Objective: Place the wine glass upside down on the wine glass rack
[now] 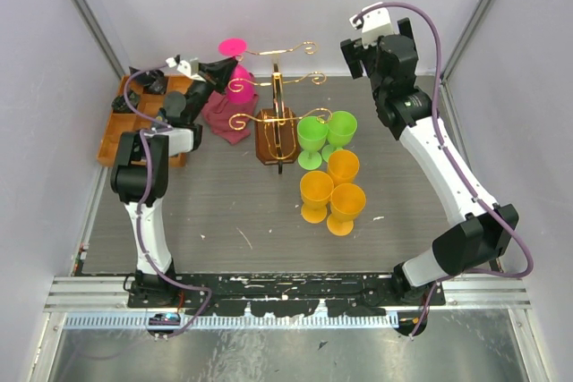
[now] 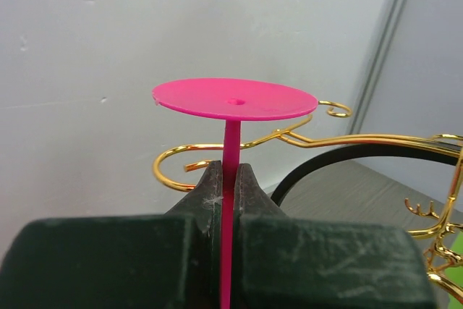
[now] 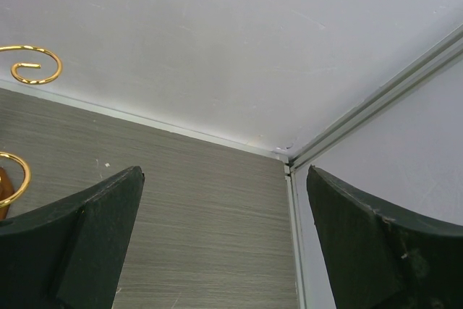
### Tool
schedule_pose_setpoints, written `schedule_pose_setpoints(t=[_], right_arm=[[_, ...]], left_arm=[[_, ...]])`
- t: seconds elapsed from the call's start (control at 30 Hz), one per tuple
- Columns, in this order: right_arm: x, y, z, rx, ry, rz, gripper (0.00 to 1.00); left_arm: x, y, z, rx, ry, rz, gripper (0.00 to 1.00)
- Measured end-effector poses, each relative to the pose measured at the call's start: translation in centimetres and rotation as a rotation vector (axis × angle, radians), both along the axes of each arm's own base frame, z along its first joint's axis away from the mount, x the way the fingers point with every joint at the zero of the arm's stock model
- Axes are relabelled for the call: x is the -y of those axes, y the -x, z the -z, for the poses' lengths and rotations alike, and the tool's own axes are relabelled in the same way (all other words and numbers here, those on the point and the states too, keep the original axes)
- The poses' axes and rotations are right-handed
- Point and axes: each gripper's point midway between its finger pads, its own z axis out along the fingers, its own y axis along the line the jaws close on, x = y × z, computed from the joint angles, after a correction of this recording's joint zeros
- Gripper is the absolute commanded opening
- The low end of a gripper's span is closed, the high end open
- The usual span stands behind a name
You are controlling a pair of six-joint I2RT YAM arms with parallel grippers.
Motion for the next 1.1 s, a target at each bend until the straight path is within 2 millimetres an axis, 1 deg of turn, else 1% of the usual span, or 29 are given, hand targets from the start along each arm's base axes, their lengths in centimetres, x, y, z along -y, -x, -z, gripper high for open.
schedule_pose_setpoints(t=[0.1, 0.43, 0.53, 0.73, 0.9, 1.1], right_arm=[[0.0, 0.0, 0.3, -0.005, 0.002, 0.001, 1.0], [0.0, -0.1, 0.4, -0.004, 0.001, 0.004, 1.0], [0.0, -0.1, 0.5, -0.006, 0.003, 0.004, 1.0], [0.1, -0.1, 0.6, -0.006, 0.005, 0.004, 1.0], [0.1, -0.1, 1.0, -0.013, 0.01, 0.007, 1.0], [0.2, -0.1, 1.6, -0.026, 0.015, 0.011, 1.0]], left_arm=[[0.5, 0.1, 0.2, -0.002, -0.003, 0.032, 0.0], [1.6, -0.1, 3.3, -0.066, -0.019, 0.101, 0.0], [1.7, -0.4, 3.6, -0.072, -0.018, 0.109, 0.0], [2.1, -1.6, 3.4, -0.053, -0.012, 0.119, 0.0], [2.4, -2.4, 3.8, -0.057, -0.006, 0.125, 0.0], [2.2, -3.4, 4.8, -0.079, 0.001, 0.103, 0.0]])
